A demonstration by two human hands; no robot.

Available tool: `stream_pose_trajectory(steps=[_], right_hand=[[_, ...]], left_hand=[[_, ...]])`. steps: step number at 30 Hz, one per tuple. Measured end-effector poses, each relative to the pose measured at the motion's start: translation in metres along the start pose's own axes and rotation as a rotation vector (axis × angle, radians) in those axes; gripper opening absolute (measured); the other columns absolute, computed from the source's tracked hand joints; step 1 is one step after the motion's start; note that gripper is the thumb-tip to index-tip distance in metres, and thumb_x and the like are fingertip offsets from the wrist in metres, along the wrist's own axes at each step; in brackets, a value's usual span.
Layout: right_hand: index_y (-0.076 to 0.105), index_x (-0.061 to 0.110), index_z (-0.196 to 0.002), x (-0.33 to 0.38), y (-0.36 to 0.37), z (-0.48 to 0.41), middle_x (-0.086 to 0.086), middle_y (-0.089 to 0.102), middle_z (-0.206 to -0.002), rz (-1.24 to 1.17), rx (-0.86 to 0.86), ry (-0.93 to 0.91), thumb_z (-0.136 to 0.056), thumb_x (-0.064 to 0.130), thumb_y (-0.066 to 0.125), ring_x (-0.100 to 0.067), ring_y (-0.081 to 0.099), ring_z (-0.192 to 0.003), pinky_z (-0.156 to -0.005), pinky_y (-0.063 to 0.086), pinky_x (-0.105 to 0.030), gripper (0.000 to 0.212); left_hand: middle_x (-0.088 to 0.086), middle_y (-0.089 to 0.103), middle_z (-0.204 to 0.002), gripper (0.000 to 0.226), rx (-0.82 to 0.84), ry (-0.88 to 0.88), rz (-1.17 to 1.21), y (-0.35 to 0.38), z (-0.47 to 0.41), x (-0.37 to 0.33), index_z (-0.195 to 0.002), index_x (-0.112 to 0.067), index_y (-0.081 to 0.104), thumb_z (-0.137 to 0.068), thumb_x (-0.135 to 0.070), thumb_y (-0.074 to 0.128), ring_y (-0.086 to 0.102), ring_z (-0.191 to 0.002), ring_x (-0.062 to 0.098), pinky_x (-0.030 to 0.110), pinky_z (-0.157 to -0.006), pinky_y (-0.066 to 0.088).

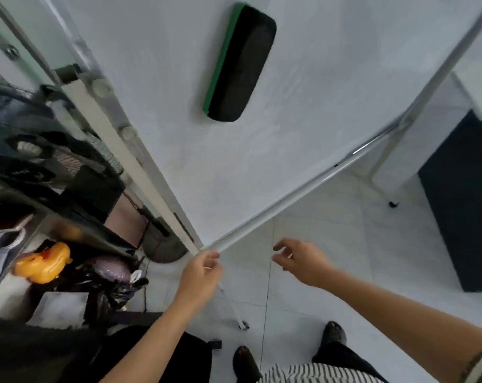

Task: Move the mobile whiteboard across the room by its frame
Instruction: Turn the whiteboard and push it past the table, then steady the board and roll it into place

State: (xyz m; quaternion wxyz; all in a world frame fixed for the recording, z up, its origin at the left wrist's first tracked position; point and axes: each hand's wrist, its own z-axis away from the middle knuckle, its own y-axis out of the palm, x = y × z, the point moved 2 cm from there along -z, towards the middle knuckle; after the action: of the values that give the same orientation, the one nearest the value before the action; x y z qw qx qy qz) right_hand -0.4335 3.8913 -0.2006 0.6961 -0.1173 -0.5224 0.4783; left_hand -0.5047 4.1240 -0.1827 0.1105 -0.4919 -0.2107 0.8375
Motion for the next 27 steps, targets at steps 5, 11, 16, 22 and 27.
stream_pose_trajectory(steps=[5, 11, 16, 22, 27], right_hand=[[0.062, 0.026, -0.104, -0.098, -0.033, 0.064, 0.010, 0.070, -0.085, -0.203, -0.095, 0.191, -0.088, 0.040, 0.060, -0.006, 0.068, -0.072, -0.067, 0.055, -0.028, 0.021], [0.061, 0.030, -0.093, -0.206, -0.098, 0.125, 0.004, 0.073, -0.080, -0.375, -0.255, 0.350, -0.087, 0.031, 0.063, -0.006, 0.070, -0.072, -0.075, 0.057, -0.034, 0.006], [0.064, 0.027, -0.100, -0.297, -0.168, 0.154, 0.006, 0.073, -0.081, -0.374, -0.379, 0.452, -0.088, 0.033, 0.061, -0.004, 0.069, -0.073, -0.075, 0.059, -0.032, 0.013], [0.065, 0.024, -0.104, -0.356, -0.250, 0.129, 0.008, 0.073, -0.083, -0.430, -0.483, 0.487, -0.089, 0.034, 0.059, -0.004, 0.070, -0.075, -0.071, 0.057, -0.028, 0.019], [0.064, 0.024, -0.103, -0.374, -0.318, 0.057, 0.005, 0.073, -0.083, -0.461, -0.523, 0.436, -0.090, 0.032, 0.060, -0.006, 0.070, -0.076, -0.069, 0.055, -0.026, 0.017]], left_hand=[[0.006, 0.069, -0.100, 0.014, 0.389, -0.010, -0.189, 0.076, -0.001, -0.021, -0.097, -0.034, 0.058, -0.087, -0.027, 0.064, 0.068, -0.094, 0.023, 0.031, -0.079, 0.051], [0.007, 0.073, -0.091, 0.018, 0.420, -0.013, -0.219, 0.176, -0.007, -0.078, -0.095, -0.026, 0.062, -0.078, -0.031, 0.066, 0.071, -0.089, 0.026, 0.036, -0.082, 0.054], [0.018, 0.072, -0.095, 0.012, 0.488, 0.022, -0.185, 0.275, -0.018, -0.142, -0.102, -0.017, 0.063, -0.090, -0.014, 0.063, 0.068, -0.084, 0.023, 0.034, -0.075, 0.053], [0.007, 0.069, -0.090, 0.025, 0.526, 0.162, -0.152, 0.334, -0.056, -0.240, -0.099, -0.026, 0.064, -0.075, -0.034, 0.063, 0.067, -0.083, 0.019, 0.024, -0.074, 0.049], [0.007, 0.067, -0.089, 0.015, 0.447, 0.280, -0.187, 0.362, -0.125, -0.306, -0.101, -0.022, 0.063, -0.086, -0.025, 0.067, 0.066, -0.087, 0.025, 0.014, -0.071, 0.049]])
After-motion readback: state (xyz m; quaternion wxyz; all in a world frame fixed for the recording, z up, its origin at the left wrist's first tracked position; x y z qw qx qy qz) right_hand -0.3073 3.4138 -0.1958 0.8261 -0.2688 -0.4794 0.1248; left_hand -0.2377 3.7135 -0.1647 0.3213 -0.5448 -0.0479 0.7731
